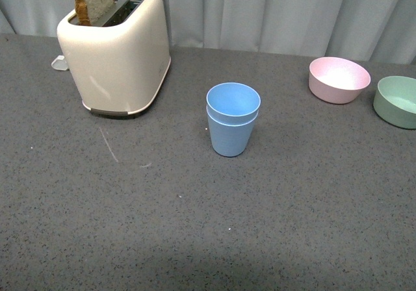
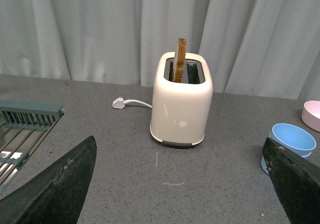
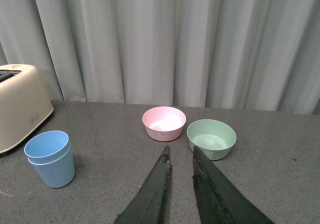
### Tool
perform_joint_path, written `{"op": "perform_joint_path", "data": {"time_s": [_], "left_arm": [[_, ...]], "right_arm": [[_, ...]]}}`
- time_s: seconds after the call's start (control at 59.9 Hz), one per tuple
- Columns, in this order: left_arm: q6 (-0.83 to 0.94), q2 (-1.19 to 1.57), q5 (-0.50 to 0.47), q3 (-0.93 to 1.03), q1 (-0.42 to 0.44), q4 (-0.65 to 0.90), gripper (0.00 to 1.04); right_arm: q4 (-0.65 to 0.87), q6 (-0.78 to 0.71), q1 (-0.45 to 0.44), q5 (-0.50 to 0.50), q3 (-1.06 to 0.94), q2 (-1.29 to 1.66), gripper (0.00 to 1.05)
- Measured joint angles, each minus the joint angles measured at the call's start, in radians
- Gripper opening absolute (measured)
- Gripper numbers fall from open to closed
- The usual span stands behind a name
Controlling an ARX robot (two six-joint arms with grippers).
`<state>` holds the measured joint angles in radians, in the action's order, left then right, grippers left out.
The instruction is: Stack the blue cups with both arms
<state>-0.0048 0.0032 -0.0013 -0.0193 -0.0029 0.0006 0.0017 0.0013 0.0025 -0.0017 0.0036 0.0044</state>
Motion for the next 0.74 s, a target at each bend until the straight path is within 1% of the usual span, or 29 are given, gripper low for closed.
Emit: {"op": "perform_joint_path", "data": {"time_s": [0.117, 0.167, 0.251, 0.301, 0.334, 0.401, 0.484, 0.735], "left_arm": [[0.0, 0.0, 0.0, 0.0, 0.0, 0.0, 0.98], [0.0, 0.0, 0.0, 0.0, 0.0, 0.0, 0.98], [0.0, 0.0, 0.0, 0.0, 0.0, 0.0, 0.98], [0.0, 0.0, 0.0, 0.0, 0.0, 0.0, 0.98], [0.0, 0.0, 0.0, 0.0, 0.0, 0.0, 0.98], [0.0, 0.0, 0.0, 0.0, 0.0, 0.0, 0.98], [0.0, 0.0, 0.0, 0.0, 0.0, 0.0, 0.98], [0.0, 0.0, 0.0, 0.0, 0.0, 0.0, 0.98]], "right_arm": [[0.0, 0.0, 0.0, 0.0, 0.0, 0.0, 0.39], [0.0, 0.0, 0.0, 0.0, 0.0, 0.0, 0.53], [0.0, 0.0, 0.0, 0.0, 0.0, -0.001, 0.71], [0.0, 0.0, 0.0, 0.0, 0.0, 0.0, 0.78], [0.0, 0.0, 0.0, 0.0, 0.0, 0.0, 0.87], [0.0, 0.001, 0.0, 0.0, 0.0, 0.0, 0.97], [0.0, 0.001, 0.0, 0.0, 0.0, 0.0, 0.94], [0.0, 0.001, 0.0, 0.0, 0.0, 0.0, 0.95]]}}
